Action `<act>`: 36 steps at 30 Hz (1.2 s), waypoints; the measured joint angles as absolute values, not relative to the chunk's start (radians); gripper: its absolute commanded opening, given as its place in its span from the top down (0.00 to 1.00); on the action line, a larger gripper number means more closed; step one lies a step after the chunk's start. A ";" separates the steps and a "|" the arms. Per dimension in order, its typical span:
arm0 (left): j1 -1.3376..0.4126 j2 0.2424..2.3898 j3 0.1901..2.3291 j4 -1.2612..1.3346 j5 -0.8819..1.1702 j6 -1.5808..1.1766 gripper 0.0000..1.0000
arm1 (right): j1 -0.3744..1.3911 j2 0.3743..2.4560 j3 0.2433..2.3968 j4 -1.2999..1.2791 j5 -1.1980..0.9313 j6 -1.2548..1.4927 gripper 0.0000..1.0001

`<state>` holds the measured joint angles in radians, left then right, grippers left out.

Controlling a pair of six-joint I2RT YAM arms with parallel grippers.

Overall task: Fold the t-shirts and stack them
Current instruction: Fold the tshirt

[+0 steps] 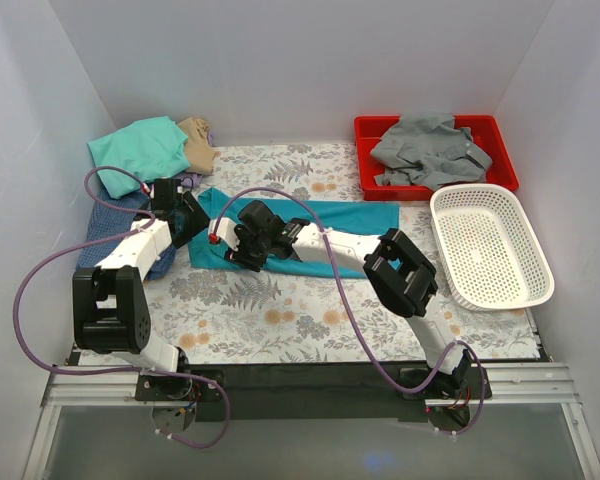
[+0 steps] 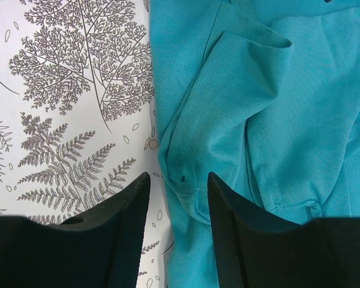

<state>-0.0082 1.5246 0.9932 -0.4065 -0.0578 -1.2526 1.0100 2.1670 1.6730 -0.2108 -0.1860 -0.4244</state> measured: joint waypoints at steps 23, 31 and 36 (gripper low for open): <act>-0.008 1.532 0.993 -0.406 -0.043 -1.252 0.40 | 1.010 2.209 1.673 -0.211 -0.186 -0.418 0.58; -0.008 1.533 0.993 -0.406 -0.043 -1.252 0.40 | 1.010 2.216 1.673 -0.211 -0.183 -0.415 0.79; -0.008 1.533 0.993 -0.406 -0.044 -1.252 0.40 | 1.007 2.215 1.674 -0.211 -0.171 -0.414 0.83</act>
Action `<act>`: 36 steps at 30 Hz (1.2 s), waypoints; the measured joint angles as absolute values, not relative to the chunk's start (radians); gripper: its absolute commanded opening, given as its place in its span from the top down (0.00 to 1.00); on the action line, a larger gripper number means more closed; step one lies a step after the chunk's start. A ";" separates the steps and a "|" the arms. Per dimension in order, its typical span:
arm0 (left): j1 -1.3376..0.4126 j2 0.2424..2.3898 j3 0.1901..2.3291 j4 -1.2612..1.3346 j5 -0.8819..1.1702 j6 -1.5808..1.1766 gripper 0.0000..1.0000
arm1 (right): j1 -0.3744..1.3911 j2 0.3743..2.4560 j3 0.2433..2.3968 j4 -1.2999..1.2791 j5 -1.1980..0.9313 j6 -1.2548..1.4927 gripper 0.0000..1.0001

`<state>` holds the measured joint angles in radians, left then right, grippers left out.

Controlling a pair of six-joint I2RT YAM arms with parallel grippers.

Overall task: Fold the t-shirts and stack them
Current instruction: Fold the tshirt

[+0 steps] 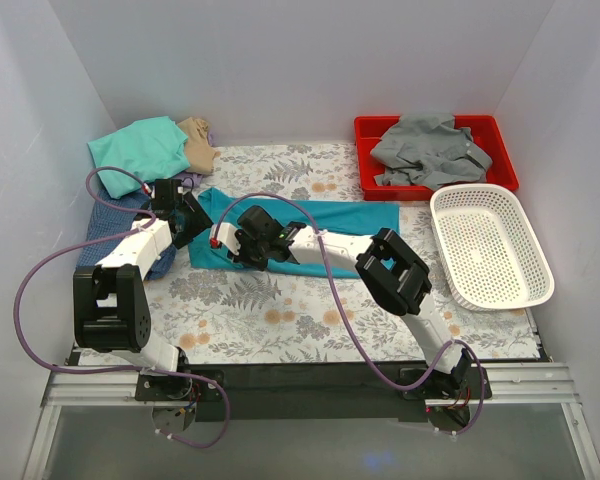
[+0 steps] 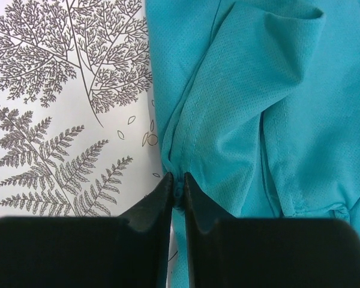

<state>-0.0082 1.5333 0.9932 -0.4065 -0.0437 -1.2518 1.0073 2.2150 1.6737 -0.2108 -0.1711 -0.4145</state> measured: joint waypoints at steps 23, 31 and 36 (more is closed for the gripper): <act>-0.008 1.533 0.993 -0.407 -0.043 -1.251 0.40 | 0.916 2.214 1.795 -0.150 -0.042 -0.414 0.76; -0.008 1.533 0.993 -0.407 -0.043 -1.247 0.41 | 0.900 2.239 1.842 -0.103 0.093 -0.396 0.48; -0.008 1.533 0.993 -0.405 -0.014 -1.244 0.41 | 0.896 2.234 1.779 -0.055 0.220 -0.392 0.48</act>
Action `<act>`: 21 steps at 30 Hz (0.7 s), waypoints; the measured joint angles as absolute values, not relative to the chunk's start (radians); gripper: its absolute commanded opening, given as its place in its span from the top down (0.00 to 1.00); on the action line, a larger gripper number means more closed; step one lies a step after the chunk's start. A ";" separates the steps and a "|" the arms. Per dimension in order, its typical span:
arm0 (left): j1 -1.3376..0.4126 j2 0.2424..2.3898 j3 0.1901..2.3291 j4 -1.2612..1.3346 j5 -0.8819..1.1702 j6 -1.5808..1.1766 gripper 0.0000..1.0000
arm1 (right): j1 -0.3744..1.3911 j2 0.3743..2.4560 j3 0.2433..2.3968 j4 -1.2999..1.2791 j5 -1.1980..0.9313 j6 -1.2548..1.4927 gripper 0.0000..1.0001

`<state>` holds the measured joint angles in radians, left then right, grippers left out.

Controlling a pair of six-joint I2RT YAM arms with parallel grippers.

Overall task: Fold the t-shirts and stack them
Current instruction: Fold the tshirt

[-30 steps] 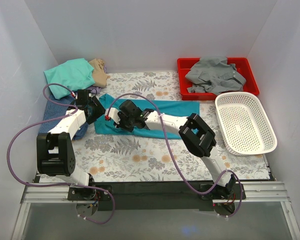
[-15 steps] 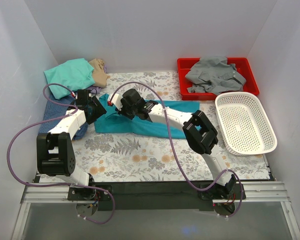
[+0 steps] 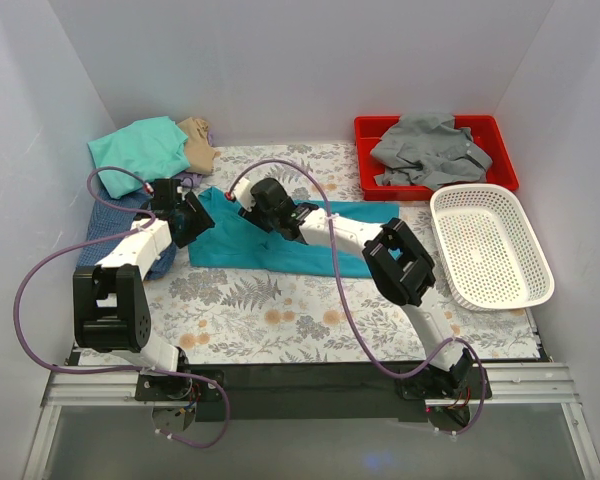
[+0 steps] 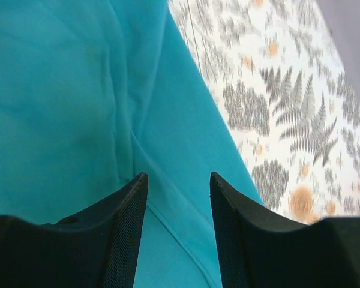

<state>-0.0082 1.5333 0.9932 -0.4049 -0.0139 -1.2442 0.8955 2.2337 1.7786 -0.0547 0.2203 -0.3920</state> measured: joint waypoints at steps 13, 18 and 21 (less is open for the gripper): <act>-0.033 1.597 1.021 -0.129 0.506 -1.342 0.44 | 0.611 2.166 1.578 -0.107 0.342 -0.292 0.48; -0.050 1.744 1.045 -0.072 0.567 -1.403 0.46 | 0.595 2.123 1.567 -0.128 0.345 -0.281 0.48; -0.050 1.825 1.044 -0.071 0.574 -1.441 0.46 | 0.602 2.085 1.513 -0.134 0.340 -0.262 0.48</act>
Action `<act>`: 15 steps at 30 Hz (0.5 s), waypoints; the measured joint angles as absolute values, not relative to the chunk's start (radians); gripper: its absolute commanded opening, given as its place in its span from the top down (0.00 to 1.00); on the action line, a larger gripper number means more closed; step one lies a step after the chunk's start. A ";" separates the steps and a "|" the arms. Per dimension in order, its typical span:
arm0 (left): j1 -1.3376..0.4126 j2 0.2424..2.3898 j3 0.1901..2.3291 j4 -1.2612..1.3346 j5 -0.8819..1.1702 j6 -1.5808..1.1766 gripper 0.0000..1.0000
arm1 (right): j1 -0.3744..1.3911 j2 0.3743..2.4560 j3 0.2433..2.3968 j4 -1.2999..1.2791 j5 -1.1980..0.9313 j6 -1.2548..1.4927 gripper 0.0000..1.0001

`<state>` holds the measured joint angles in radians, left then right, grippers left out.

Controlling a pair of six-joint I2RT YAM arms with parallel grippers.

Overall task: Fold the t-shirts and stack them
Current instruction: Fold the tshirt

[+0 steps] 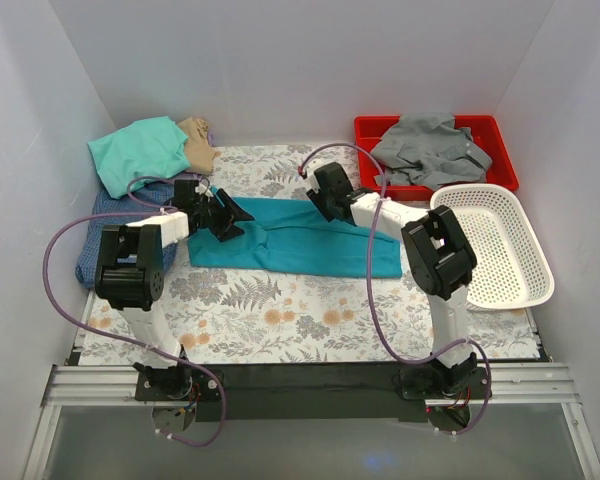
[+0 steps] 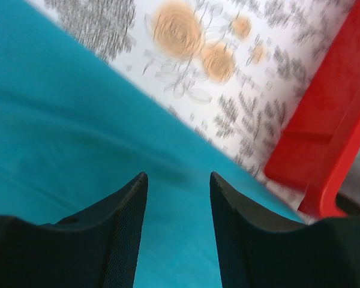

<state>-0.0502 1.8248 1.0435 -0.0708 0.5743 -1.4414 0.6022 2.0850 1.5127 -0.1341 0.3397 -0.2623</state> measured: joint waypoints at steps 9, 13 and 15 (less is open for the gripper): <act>-0.050 1.902 1.048 -0.075 0.562 -1.478 0.47 | 0.595 2.004 1.357 -0.163 0.334 -0.215 0.49; -0.050 1.924 1.087 -0.088 0.553 -1.474 0.48 | 0.589 1.991 1.314 -0.174 0.322 -0.188 0.50; -0.051 1.950 1.132 -0.107 0.544 -1.464 0.48 | 0.589 1.966 1.277 -0.176 0.305 -0.175 0.51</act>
